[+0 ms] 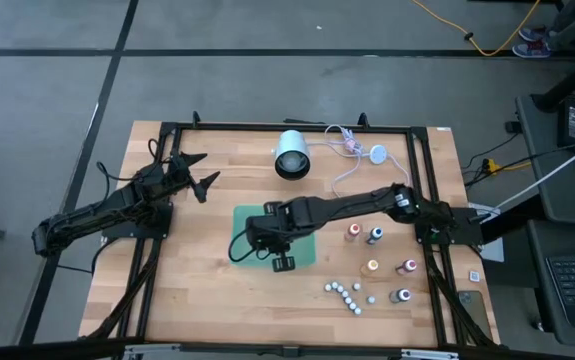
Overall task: Pick & Place food coloring
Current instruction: Put the small black food coloring bottle into the bin
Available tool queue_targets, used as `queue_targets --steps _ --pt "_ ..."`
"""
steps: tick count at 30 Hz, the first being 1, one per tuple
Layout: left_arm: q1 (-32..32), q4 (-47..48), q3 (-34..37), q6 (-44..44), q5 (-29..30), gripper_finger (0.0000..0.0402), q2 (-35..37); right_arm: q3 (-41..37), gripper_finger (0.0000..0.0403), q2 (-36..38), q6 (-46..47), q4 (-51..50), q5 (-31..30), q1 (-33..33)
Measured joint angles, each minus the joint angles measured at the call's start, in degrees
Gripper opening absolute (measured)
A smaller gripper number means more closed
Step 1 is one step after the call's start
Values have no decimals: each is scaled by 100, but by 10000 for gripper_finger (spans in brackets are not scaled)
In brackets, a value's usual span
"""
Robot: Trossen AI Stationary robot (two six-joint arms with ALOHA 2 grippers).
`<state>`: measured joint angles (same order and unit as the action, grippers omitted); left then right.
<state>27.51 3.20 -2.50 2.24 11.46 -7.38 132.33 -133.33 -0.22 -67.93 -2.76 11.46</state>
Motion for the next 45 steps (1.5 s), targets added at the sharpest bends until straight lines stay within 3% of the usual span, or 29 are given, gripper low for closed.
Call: queue_targets --steps 23,45 --pt "2 0 0 0 0 361 -2 -19 58 -382 -650 1251 -9 81" --pt "0 -2 0 0 -2 361 0 -37 58 -997 -696 1284 249 48"
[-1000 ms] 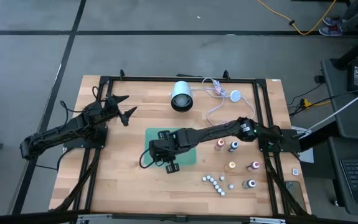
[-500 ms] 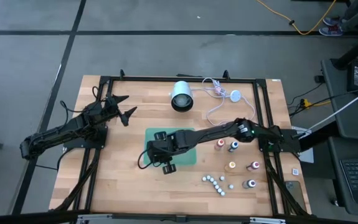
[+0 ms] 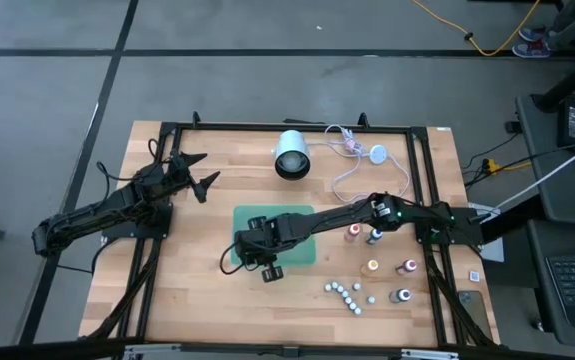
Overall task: Pick & Place food coloring
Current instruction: Put the small black food coloring bottle into the bin
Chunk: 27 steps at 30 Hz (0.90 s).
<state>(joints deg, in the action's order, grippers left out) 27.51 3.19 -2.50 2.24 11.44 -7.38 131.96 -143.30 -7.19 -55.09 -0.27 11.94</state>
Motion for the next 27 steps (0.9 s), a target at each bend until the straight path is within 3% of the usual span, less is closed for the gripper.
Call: queue_targets --steps 9,18,27 --pt "0 -1 0 0 2 361 0 0 58 -83 -96 -97 -2 -20" --pt "0 -1 0 0 0 361 0 0 107 -81 -89 -167 2 -33" --pt "0 -1 2 0 0 361 0 0 108 -81 -82 -175 7 -33"
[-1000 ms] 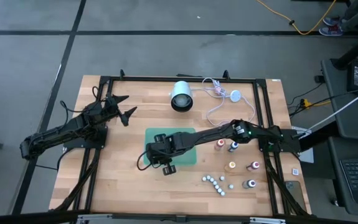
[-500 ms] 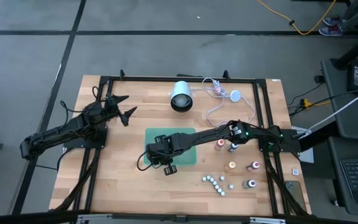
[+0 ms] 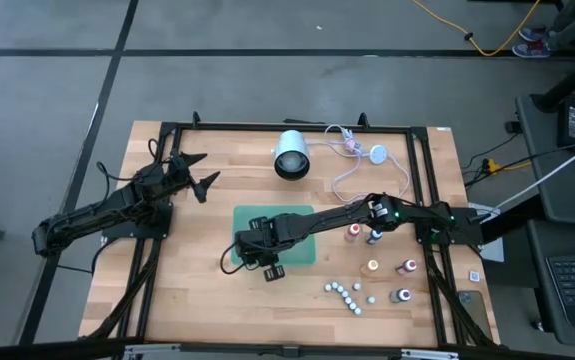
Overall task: Pick & Place food coloring
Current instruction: Put the small black food coloring bottle into the bin, then put the small dark blue food coloring bottle into the bin
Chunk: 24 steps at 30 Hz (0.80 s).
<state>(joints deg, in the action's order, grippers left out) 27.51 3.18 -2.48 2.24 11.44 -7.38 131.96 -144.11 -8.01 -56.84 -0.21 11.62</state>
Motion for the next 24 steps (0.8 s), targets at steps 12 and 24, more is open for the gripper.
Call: queue_targets --steps 12,24 --pt "0 2 -2 0 0 361 0 179 109 116 175 -225 -15 -9" --pt "2 2 -1 0 0 361 -2 284 193 541 1993 -675 -432 -10"
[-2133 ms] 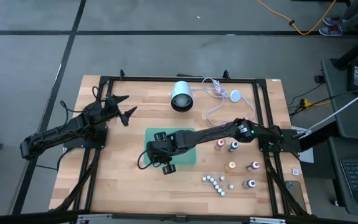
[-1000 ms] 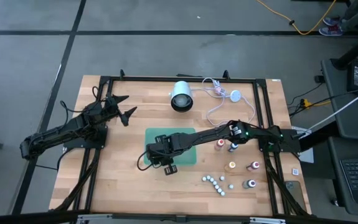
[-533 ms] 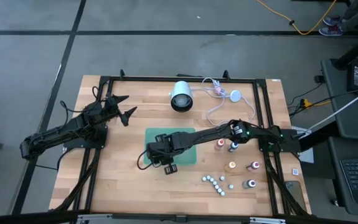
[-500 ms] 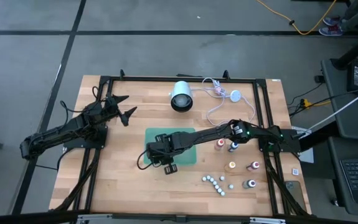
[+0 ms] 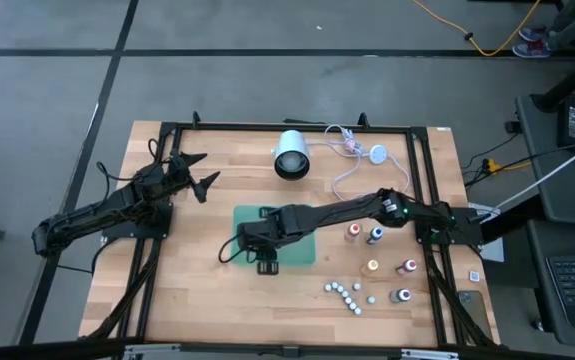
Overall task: Pick & Place food coloring
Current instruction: Put the small dark blue food coloring bottle into the bin
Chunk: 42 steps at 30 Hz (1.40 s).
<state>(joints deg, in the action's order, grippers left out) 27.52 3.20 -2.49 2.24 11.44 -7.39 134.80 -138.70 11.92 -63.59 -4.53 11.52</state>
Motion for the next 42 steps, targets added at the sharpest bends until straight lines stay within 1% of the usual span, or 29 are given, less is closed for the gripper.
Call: queue_targets --steps 3,5,8,10,14,19,25,31,37,42 --pt "1 -2 0 0 0 361 2 0 225 68 571 -273 1 -1" --pt "1 -2 1 0 0 361 0 -2 239 122 906 -386 4 -1" --pt "1 -1 -1 0 0 361 -1 -122 246 270 1155 -439 2 -1" --pt "1 -4 -1 0 0 361 2 -346 247 445 1266 -368 -30 0" --pt "0 0 0 0 0 361 2 -1114 247 1029 1629 -136 -38 -3" --pt "1 -2 0 0 0 361 2 -2313 243 1988 2006 260 -79 97" --pt "1 -2 -1 0 0 361 -1 -3654 240 3033 2363 356 -31 480" --pt "-2 -2 -1 0 0 361 2 -4795 240 3878 2391 712 70 974" --pt "1 -2 0 0 0 361 0 -5665 239 4296 2491 997 270 1418" --pt "1 0 1 0 0 361 2 -6104 239 4352 1938 1125 403 1700"
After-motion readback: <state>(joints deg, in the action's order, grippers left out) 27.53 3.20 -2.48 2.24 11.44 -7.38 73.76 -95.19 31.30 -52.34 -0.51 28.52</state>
